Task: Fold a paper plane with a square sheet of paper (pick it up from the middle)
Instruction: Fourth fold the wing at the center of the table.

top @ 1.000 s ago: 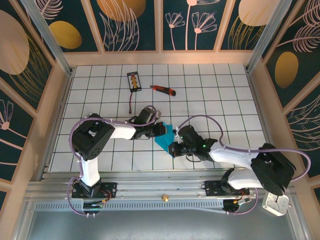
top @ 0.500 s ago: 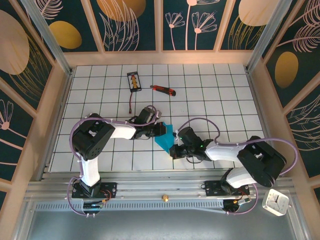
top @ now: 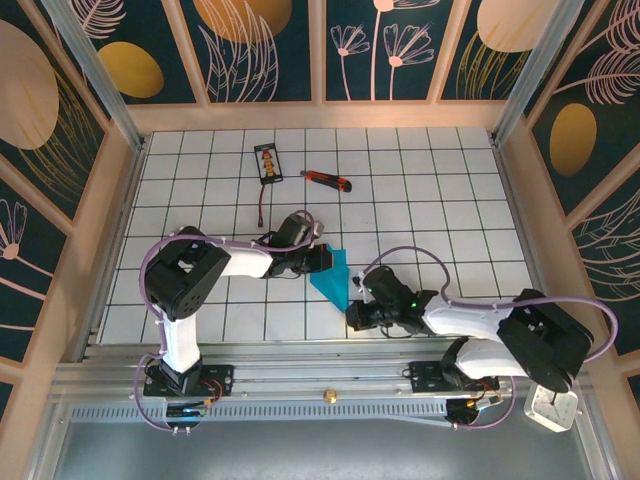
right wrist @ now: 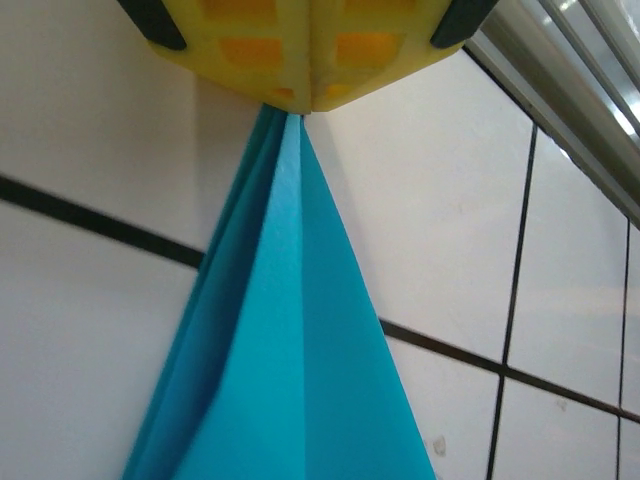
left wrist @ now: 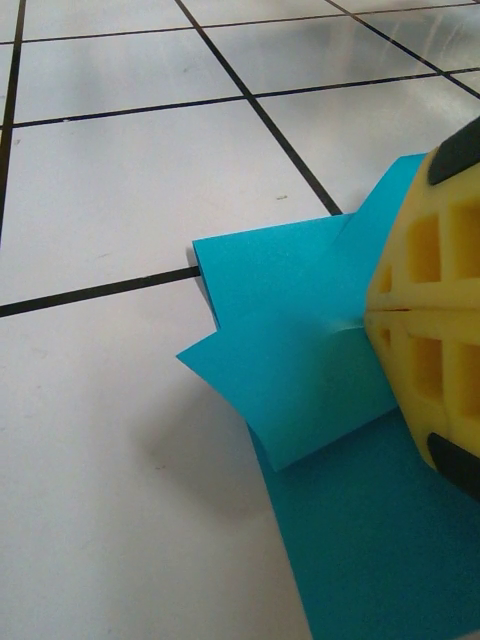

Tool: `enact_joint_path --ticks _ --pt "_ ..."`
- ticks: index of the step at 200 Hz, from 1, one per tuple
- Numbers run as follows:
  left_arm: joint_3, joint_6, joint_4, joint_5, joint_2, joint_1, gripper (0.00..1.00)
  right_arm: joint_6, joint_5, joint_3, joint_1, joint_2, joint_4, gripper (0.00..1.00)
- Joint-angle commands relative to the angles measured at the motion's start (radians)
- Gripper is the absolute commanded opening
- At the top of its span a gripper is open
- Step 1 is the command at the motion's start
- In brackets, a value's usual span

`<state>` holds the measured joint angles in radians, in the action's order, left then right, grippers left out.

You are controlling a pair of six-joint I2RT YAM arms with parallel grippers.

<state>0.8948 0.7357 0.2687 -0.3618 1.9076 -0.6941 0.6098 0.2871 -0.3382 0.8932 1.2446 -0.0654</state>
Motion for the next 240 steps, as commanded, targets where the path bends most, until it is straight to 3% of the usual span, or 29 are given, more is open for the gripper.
enact_joint_path --ticks 1,35,88,152,192,240 --pt "-0.021 -0.030 -0.108 0.086 0.061 0.008 0.00 -0.008 0.021 -0.001 -0.034 -0.072 0.139 0.00" --pt "-0.026 -0.029 -0.107 0.084 0.057 0.010 0.00 0.002 0.082 -0.055 -0.099 -0.096 0.032 0.00" --pt "-0.028 -0.029 -0.102 0.081 0.058 0.009 0.00 -0.057 0.104 -0.165 -0.113 0.102 -0.052 0.00" --pt "-0.023 -0.031 -0.106 0.073 0.064 0.009 0.00 -0.111 0.125 -0.162 -0.143 0.265 -0.073 0.00" --pt "-0.025 -0.036 -0.111 0.079 0.064 0.009 0.00 -0.083 0.146 -0.070 -0.135 0.238 -0.007 0.00" --pt "-0.026 -0.038 -0.115 0.086 0.060 0.010 0.00 -0.026 0.160 0.013 -0.058 0.154 0.072 0.00"
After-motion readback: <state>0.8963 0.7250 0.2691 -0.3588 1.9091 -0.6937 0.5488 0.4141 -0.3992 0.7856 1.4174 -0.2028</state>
